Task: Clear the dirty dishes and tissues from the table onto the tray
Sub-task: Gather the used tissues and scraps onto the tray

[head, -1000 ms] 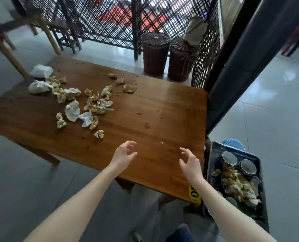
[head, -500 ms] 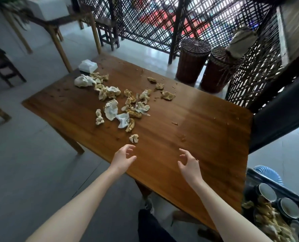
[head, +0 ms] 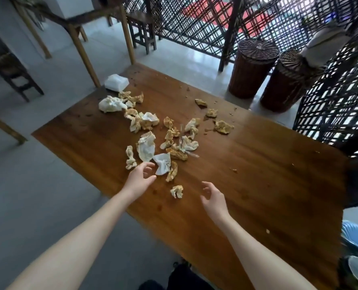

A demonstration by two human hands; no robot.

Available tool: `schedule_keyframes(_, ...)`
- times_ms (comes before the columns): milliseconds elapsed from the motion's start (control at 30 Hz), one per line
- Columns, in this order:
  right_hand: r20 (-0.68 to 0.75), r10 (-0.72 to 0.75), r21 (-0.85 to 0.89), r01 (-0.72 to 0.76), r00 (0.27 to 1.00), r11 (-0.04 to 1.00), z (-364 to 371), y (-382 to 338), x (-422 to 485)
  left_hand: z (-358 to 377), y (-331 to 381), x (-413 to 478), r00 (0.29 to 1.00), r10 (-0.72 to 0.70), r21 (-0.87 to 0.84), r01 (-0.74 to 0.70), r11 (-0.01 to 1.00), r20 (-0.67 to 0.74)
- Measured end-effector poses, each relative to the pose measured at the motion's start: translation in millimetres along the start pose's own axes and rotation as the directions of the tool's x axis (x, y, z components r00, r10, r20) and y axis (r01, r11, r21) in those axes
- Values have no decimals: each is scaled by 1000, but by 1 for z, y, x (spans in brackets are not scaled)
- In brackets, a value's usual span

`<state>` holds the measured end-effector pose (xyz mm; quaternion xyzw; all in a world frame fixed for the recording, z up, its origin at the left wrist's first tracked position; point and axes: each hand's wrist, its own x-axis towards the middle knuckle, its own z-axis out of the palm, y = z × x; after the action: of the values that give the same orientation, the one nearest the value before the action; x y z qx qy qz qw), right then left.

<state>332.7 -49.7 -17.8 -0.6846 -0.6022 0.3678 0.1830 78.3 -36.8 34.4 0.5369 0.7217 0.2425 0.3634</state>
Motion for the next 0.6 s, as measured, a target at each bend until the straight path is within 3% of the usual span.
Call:
schedule_keyframes(300,160,19,44,-27,987,999,66,-41,19,-20,-34,20,997,-61,32,60,998,48)
schedule_keyframes(600,-5,160,-138,-159,987,978,88,-55,28,-38,-49,83,976,13,46,-24,999,215)
